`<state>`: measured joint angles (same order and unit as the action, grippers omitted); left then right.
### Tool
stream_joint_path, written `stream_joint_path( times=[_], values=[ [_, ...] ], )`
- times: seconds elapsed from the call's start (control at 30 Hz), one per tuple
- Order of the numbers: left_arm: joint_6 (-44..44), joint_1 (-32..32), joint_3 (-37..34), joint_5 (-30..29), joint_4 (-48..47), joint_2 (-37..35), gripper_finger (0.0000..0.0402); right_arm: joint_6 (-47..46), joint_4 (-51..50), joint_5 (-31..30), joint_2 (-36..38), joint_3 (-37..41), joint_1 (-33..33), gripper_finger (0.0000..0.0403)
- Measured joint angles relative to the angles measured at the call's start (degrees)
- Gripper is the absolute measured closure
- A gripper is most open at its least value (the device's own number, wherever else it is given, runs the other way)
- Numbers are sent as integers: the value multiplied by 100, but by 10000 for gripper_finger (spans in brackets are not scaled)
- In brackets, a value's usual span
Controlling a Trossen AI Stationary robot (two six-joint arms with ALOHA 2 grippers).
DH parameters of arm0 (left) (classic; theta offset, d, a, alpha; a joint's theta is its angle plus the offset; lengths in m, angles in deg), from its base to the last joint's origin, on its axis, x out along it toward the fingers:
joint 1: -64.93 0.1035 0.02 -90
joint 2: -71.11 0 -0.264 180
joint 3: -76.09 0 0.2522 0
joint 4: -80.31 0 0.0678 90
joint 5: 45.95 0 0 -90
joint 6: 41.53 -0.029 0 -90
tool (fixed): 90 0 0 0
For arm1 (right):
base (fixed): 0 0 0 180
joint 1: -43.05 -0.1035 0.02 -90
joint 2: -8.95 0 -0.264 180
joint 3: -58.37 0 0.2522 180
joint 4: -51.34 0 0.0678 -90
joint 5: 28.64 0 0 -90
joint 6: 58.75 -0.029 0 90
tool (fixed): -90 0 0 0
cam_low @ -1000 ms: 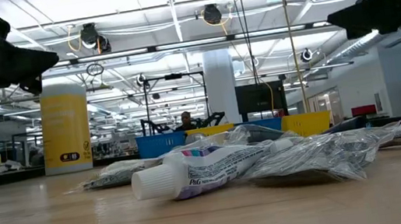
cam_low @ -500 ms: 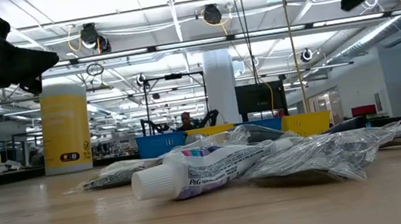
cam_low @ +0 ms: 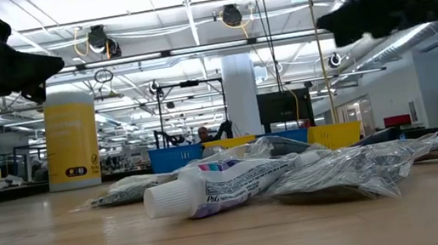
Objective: Pick & Place Travel size toiletries
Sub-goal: Put the gray deodorant into the right yellow bin
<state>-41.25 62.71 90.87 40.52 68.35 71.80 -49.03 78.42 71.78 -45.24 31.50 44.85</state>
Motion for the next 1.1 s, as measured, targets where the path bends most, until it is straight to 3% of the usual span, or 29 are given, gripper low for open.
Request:
stream_joint_path(
  times=[0.17, 0.27, 0.5, 0.67, 0.87, 1.1],
  values=[
    [-1, -2, 2, 2, 4, 0, 382, 201, -113, 1, -1339, -738, 0, 307],
    [-1, -1, 0, 2, 2, 0, 382, 214, -664, -4, -1977, -1215, 53, 258],
    [0, -2, 2, 0, 5, 0, 382, 184, -2010, -11, -3157, -2403, 339, 126],
    [0, -1, 0, 0, 8, 0, 382, 323, -2253, 11, -3859, -2779, 534, 52],
    [0, -2, 0, 0, 6, 0, 382, 12, -2427, 175, -4204, -2781, 768, 49],
    [0, -2, 0, 0, 2, 0, 382, -574, -2425, -81, -4242, -2781, 835, 127]
  ],
)
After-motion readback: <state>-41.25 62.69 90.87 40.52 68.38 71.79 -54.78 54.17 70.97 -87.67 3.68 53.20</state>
